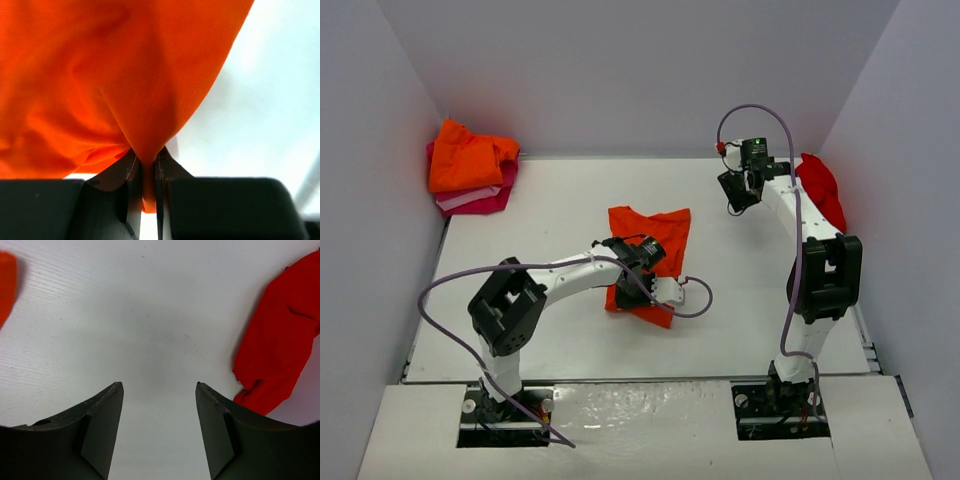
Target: Fold and stack the t-shirts
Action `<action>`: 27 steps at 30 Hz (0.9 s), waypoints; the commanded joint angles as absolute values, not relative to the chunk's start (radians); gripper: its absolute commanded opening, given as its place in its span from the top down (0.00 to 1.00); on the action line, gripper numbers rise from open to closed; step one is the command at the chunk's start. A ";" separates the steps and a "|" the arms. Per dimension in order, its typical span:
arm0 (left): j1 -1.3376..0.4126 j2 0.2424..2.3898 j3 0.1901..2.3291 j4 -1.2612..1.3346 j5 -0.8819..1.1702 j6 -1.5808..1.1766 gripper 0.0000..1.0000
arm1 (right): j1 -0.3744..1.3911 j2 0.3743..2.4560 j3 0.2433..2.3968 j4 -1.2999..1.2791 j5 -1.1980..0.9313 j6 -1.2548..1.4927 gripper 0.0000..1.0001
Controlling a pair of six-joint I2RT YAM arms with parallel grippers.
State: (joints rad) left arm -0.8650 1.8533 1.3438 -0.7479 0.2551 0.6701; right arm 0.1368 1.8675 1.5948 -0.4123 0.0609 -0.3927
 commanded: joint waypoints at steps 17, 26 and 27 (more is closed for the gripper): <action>-0.915 1.753 1.739 -1.341 0.445 0.790 1.00 | 0.132 1.766 1.592 -0.377 0.028 -0.373 0.43; -0.893 1.984 1.919 -1.401 0.515 0.879 1.00 | 0.130 1.772 1.568 -0.376 0.028 -0.389 0.43; -0.885 2.011 1.953 -1.411 0.520 0.889 1.00 | 0.130 1.776 1.569 -0.375 0.028 -0.389 0.43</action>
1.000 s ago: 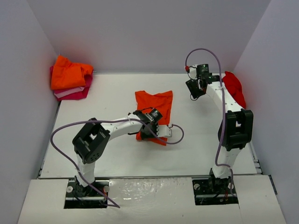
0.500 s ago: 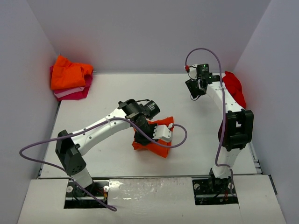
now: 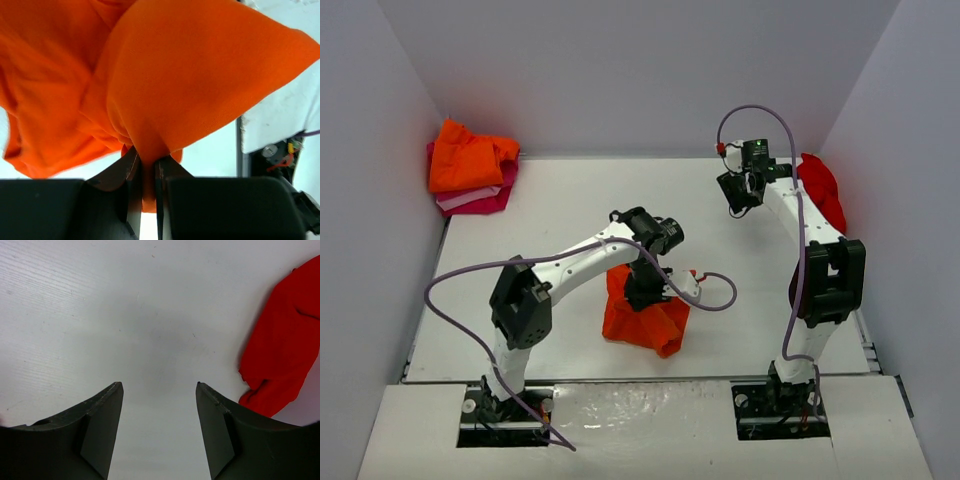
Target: Fold and stack the t-shirts
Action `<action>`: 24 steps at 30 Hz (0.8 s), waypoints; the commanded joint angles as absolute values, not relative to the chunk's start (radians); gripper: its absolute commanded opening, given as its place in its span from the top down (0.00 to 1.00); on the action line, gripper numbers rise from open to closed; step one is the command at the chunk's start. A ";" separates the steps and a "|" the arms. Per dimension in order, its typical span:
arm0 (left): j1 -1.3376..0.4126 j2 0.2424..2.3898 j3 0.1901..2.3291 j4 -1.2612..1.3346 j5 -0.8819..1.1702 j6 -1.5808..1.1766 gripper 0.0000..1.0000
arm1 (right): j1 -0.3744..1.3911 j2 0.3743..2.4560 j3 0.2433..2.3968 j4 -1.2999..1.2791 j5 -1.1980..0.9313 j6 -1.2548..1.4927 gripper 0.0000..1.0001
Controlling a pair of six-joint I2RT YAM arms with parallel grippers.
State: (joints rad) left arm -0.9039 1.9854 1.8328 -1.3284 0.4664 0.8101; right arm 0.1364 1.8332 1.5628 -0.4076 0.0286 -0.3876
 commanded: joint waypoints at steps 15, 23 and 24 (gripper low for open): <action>-0.733 2.149 2.118 -1.502 0.572 0.922 1.00 | 0.117 1.819 1.568 -0.367 0.011 -0.388 0.43; -0.735 2.098 2.080 -1.520 0.577 0.905 1.00 | 0.117 1.822 1.570 -0.367 -0.022 -0.385 0.43; -0.736 2.080 2.069 -1.511 0.574 0.897 1.00 | 0.117 1.821 1.569 -0.367 -0.025 -0.383 0.43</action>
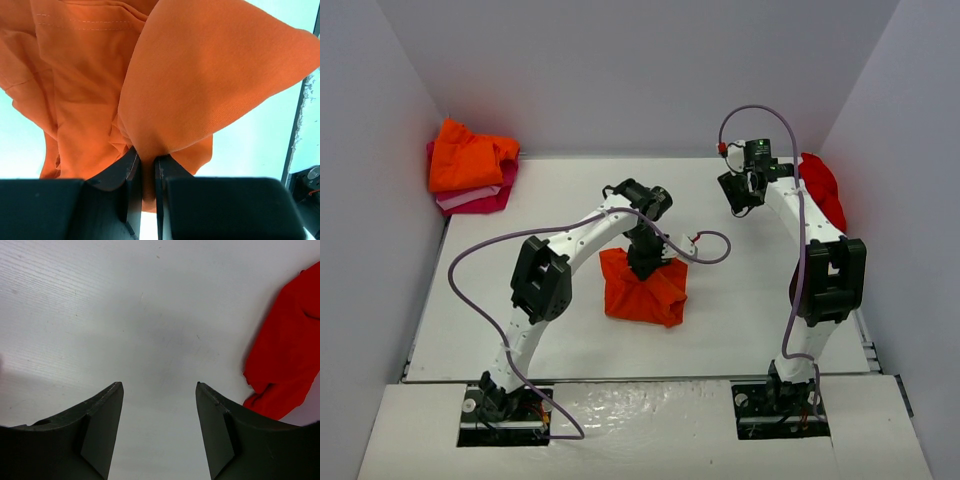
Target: Fold and stack the t-shirts
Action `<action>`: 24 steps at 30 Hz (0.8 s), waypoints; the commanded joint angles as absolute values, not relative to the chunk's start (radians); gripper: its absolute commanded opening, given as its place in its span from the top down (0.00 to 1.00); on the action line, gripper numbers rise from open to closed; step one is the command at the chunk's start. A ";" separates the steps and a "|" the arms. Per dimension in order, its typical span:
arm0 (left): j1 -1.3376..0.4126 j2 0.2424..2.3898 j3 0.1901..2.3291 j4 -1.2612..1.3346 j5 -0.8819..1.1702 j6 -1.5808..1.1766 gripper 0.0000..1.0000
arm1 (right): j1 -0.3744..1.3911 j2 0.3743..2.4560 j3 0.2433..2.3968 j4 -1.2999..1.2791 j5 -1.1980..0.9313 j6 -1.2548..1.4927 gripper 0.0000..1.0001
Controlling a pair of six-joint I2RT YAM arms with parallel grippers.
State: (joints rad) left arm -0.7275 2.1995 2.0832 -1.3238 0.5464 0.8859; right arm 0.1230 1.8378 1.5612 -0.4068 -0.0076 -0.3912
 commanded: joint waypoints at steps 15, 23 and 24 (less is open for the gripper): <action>-0.799 1.836 1.804 -1.483 0.604 0.759 1.00 | 0.120 1.766 1.525 -0.364 -0.069 -0.379 0.43; -0.802 1.827 1.706 -1.451 0.618 0.742 1.00 | 0.120 1.771 1.522 -0.364 -0.084 -0.382 0.43; -0.802 1.835 1.713 -1.450 0.611 0.744 1.00 | 0.120 1.773 1.524 -0.364 -0.084 -0.382 0.43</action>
